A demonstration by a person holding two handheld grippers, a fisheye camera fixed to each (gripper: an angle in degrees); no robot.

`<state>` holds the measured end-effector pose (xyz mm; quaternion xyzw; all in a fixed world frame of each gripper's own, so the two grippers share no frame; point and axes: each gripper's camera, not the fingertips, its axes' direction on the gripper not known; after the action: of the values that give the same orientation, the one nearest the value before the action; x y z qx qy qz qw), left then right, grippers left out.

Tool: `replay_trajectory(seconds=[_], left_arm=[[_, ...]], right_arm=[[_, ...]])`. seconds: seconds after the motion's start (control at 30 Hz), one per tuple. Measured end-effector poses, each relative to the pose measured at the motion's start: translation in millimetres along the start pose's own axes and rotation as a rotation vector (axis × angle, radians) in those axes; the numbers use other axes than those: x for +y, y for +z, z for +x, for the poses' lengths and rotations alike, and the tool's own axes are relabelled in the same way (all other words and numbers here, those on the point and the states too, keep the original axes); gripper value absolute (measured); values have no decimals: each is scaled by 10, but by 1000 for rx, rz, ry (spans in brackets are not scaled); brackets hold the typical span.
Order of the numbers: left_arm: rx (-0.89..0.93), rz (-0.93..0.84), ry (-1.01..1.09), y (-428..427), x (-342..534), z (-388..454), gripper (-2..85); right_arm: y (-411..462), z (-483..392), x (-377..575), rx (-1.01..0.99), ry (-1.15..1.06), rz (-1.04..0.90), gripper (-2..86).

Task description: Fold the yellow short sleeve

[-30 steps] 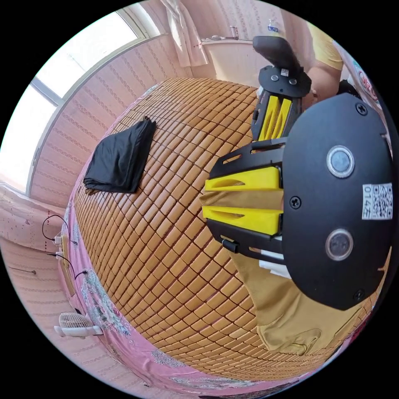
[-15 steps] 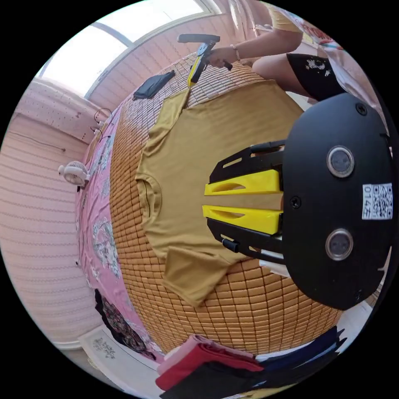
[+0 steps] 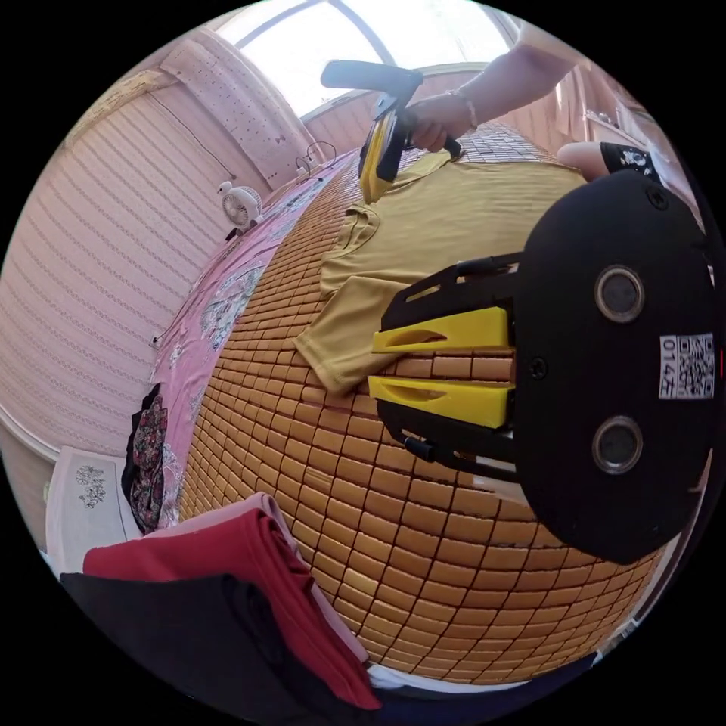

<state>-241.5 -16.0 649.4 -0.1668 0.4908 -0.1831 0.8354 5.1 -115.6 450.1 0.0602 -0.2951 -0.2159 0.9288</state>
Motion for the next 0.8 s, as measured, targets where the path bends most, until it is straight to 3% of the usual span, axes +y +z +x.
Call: replay_trajectory(seconds=[0.13, 0.33, 0.57, 0.67, 0.8], left_arm=[[-33, -14, 23, -29, -262, -62, 60], [-24, -57, 24, -70, -461, -174, 68], [-49, -44, 86, -497, -475, -172, -4], [5, 93, 84, -1078, -196, -194, -7], [22, 207, 74, -1809, 370, -254, 0]], right_arm=[[607, -284, -848, 59, -89, -61, 64], [1332, -372, -1694, 149, -5, -115, 82], [1776, -460, -2321, 249, 20, -211, 46], [1712, -690, -2502, 137, -95, -182, 7], [1490, -1153, -2671, -19, -299, -50, 17]])
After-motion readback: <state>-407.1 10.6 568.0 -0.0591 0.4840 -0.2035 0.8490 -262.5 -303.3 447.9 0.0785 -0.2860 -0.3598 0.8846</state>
